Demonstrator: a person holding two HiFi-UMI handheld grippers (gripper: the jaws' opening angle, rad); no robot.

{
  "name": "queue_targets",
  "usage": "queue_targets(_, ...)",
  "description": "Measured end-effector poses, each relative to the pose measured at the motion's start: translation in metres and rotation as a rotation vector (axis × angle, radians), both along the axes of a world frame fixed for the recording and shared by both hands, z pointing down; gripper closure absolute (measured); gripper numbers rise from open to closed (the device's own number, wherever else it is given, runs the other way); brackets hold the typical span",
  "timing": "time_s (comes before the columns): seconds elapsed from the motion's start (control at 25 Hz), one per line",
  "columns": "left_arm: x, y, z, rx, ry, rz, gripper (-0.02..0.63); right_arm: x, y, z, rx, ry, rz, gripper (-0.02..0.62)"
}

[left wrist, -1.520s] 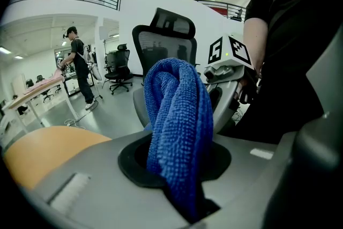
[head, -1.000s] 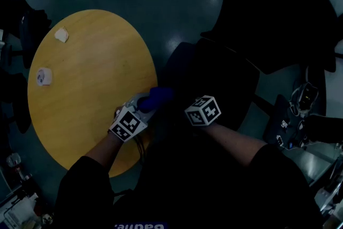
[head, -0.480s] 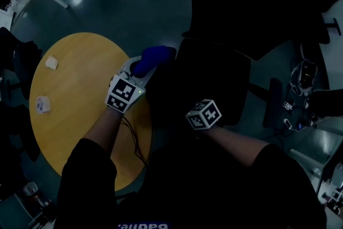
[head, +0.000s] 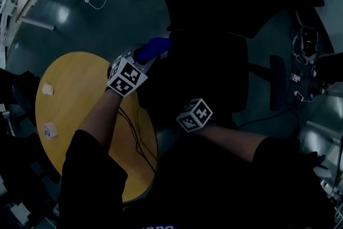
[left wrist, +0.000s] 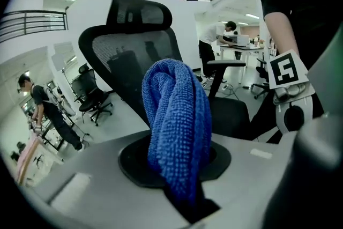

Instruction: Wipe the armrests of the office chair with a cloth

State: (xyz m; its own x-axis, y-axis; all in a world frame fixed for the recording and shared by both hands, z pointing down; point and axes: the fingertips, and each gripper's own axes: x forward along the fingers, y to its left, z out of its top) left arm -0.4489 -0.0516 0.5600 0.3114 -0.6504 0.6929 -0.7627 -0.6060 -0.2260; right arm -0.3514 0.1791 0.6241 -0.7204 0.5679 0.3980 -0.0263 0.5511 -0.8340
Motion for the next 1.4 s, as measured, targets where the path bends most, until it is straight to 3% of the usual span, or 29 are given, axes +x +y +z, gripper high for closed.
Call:
queue_targets(0.28, 0.006, -0.012, 0.018, -0.031, -0.016, 0.060, 0.497, -0.014, -0.006, 0.010, -0.023, 0.016, 0.056, 0.591)
queue_targets(0.76, 0.016, -0.006, 0.022, -0.028, 0.090, 0.019, 0.497, -0.021, -0.014, 0.013, -0.043, 0.014, 0.115, 0.591)
queue_targets(0.96, 0.031, 0.014, 0.020, -0.030, 0.125, 0.041, 0.497, -0.022, -0.015, 0.013, -0.041, 0.032, 0.127, 0.591)
queue_targets(1.24, 0.080, 0.064, 0.032, -0.086, 0.077, 0.218, 0.497, -0.019, -0.019, 0.013, -0.055, 0.053, 0.158, 0.591)
queue_targets(1.4, 0.083, 0.081, 0.029, -0.090, 0.159, 0.153, 0.497, -0.017, -0.019, 0.014, -0.051, 0.067, 0.152, 0.591)
